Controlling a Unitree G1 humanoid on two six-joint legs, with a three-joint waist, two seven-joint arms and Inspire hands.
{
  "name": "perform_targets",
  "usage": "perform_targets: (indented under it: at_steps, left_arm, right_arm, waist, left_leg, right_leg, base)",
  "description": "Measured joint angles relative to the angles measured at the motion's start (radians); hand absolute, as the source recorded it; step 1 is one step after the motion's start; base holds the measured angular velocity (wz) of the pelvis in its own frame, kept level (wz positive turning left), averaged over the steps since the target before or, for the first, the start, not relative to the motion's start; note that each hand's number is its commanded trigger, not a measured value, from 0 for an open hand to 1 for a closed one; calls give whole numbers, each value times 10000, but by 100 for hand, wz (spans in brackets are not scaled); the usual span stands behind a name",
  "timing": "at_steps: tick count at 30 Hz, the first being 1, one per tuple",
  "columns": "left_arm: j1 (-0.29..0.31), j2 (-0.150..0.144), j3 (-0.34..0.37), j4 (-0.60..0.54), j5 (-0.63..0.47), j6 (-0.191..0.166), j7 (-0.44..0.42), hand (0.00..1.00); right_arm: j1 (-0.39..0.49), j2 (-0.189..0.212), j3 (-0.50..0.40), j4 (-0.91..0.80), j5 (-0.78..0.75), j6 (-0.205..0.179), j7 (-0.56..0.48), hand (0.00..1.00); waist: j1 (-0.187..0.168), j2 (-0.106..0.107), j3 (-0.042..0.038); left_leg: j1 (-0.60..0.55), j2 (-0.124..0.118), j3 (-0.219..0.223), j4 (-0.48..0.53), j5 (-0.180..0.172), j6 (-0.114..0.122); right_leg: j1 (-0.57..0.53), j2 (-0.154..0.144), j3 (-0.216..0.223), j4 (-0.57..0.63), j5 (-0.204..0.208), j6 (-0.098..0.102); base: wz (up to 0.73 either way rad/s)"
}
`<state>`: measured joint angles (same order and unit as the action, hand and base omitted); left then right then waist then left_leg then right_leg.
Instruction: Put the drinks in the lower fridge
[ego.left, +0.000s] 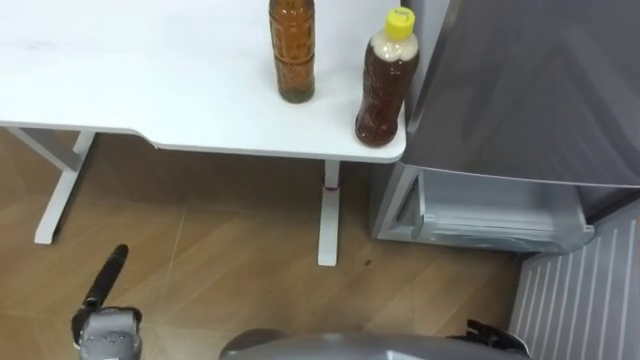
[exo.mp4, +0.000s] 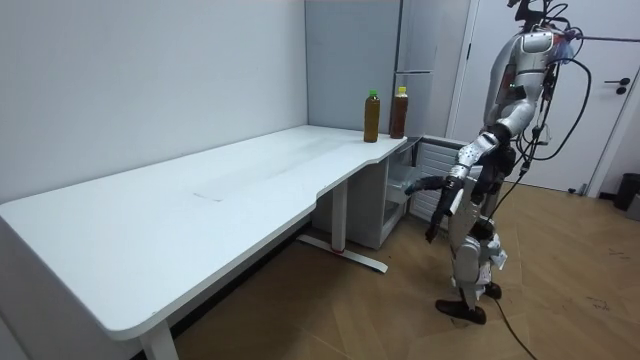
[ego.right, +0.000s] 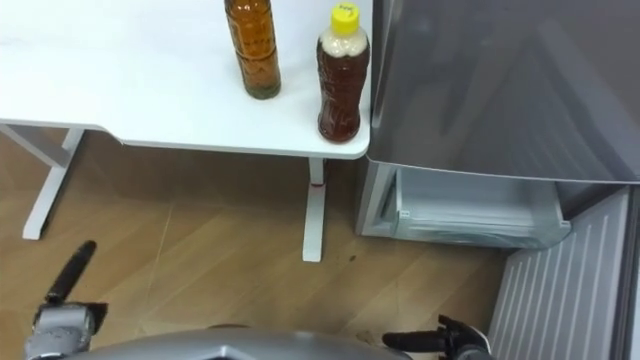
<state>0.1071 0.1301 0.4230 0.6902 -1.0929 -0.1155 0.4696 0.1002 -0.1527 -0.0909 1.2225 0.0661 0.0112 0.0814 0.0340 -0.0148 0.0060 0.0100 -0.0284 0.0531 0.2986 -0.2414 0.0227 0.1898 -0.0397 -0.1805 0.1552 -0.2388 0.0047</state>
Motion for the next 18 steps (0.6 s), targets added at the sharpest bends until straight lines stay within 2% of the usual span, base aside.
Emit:
perform_targets:
  at_steps: [2, 6, 10, 14, 18]
  left_arm:
    - [-8, 10, -24, -879, 428, -115, 514, 0]
    - [-12, 6, -19, -1608, 1159, -248, 852, 0]
    - [71, -16, -135, -2548, 2897, -232, 1338, 0]
    - [96, 4, -169, -3901, 4608, -249, 1464, 0]
    - [181, 4, -201, -4671, 5489, -186, 1408, 0]
  right_arm:
    - [39, -22, -29, 19, -136, -4, -71, 0]
    - [137, -24, -304, -10, -389, -9, -88, 0]
    - [358, -10, -299, -234, -362, -48, -131, 0]
    - [389, -12, -296, -253, -363, -95, -141, 0]
    - [421, -1, -309, -260, -209, -103, -120, 0]
  waist:
    - [-36, 46, -15]
    - [-15, 124, -73]
    - [-15, 110, -97]
    - [10, 132, -121]
    - [-17, 150, -114]
  left_leg:
    - [1, -16, -14, -15, 6, 11]
    - [68, -24, 10, -137, 24, 30]
    - [83, -19, 20, -122, 30, 27]
    - [83, -36, 7, -70, 32, 30]
    - [90, -29, -5, -56, 33, 32]
  right_leg:
    - [2, -12, -5, -3, 0, 0]
    - [3, -25, -1, 0, 0, 0]
    - [9, -17, -28, -4, 0, 0]
    - [46, -26, -4, -3, 0, 0]
    - [46, -21, 1, -14, 0, 1]
  base:
    - [0]
    - [-3]
    - [0]
    - [0]
    - [0]
